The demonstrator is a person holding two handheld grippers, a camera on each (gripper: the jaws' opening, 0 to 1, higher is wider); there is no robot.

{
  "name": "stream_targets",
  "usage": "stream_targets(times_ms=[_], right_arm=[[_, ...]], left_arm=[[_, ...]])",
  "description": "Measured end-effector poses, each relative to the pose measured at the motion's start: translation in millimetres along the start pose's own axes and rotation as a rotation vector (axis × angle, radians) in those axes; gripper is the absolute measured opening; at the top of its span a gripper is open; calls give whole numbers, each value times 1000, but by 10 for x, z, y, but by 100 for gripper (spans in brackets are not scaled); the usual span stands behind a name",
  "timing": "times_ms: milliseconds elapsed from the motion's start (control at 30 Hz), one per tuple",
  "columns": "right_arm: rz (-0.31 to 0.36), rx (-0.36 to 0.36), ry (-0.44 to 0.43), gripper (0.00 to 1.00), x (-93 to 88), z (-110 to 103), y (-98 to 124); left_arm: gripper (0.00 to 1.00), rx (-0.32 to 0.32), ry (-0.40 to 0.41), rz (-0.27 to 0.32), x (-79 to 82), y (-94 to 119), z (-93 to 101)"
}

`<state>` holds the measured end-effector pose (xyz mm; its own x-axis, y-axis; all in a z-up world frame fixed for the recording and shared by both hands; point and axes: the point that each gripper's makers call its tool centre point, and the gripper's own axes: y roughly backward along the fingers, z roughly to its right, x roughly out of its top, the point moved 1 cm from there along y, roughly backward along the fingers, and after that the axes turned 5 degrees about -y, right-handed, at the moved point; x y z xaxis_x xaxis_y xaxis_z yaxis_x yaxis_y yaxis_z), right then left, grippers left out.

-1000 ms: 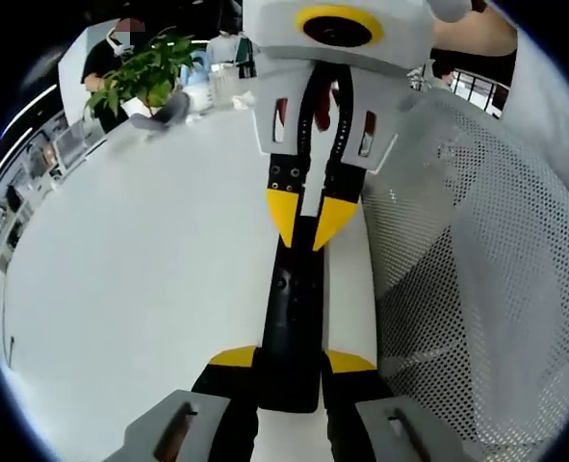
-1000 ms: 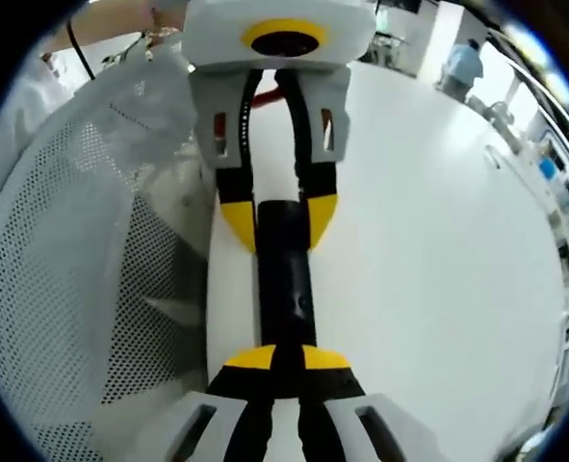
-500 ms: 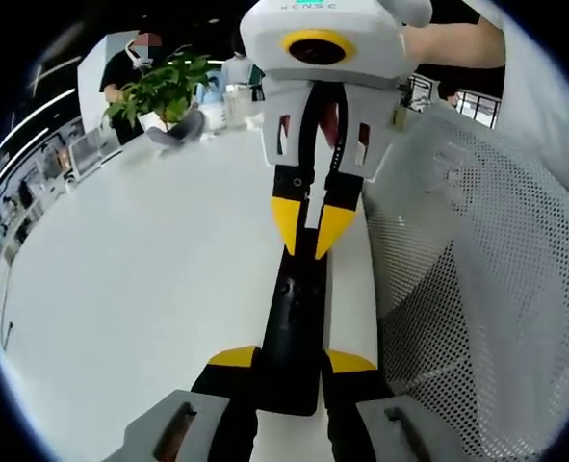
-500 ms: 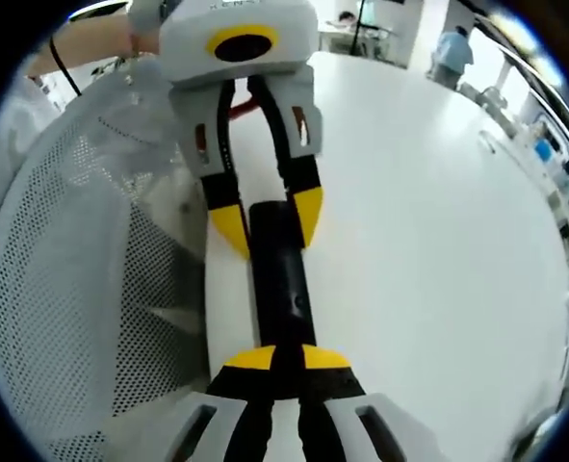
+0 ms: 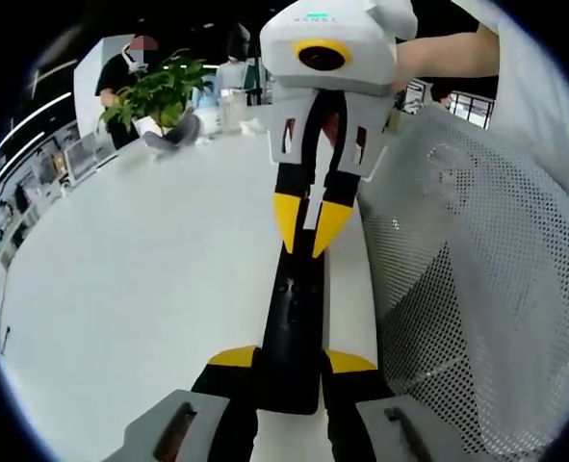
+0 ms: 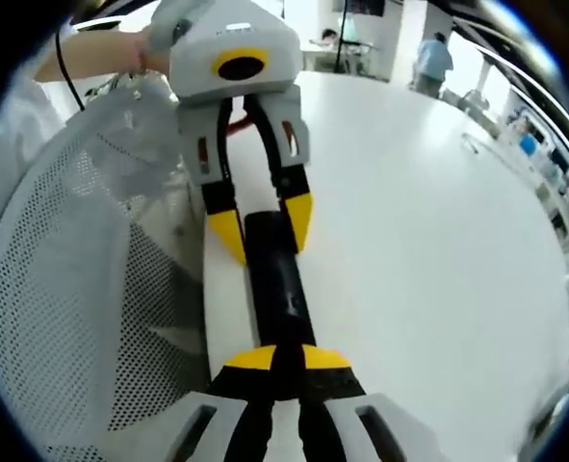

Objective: Press the specified remote control buttons in sequence, fully releasing each button before pressing the next.

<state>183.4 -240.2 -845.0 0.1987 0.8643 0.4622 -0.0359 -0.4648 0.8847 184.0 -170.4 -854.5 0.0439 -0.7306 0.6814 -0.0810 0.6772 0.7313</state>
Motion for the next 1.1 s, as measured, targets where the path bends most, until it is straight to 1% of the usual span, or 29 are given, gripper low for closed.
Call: stream_targets(times_ms=[133,233,400,500,600,667,733,800,900,1100], right_arm=[[2,-7,7,4,-5,-1,3],[-5,-18,43,4,-5,-12,4],[-11,-33,76,4,-5,-12,3],[-13,-35,80,4,-3,-9,3],[-7,-30,48,3,-5,8,7],[-7,-32,52,1,-8,12,7],[-22,-55,88,0,-19,48,13],[-24,-38,87,0,-16,18,5],[-26,-38,83,0,-15,12,8],[-43,-55,157,0,-9,22,3]], left_arm=[[25,4,6,8,-4,0,-1],[25,6,9,9,-3,-4,4],[25,8,5,5,-4,-7,2],[25,5,4,4,-6,-4,1],[25,6,4,5,-7,-4,-1],[25,7,4,7,-7,-2,1],[25,8,4,7,-8,-1,4],[25,8,3,8,-12,-1,7],[25,7,5,11,-11,2,7],[25,8,3,10,-11,4,11]])
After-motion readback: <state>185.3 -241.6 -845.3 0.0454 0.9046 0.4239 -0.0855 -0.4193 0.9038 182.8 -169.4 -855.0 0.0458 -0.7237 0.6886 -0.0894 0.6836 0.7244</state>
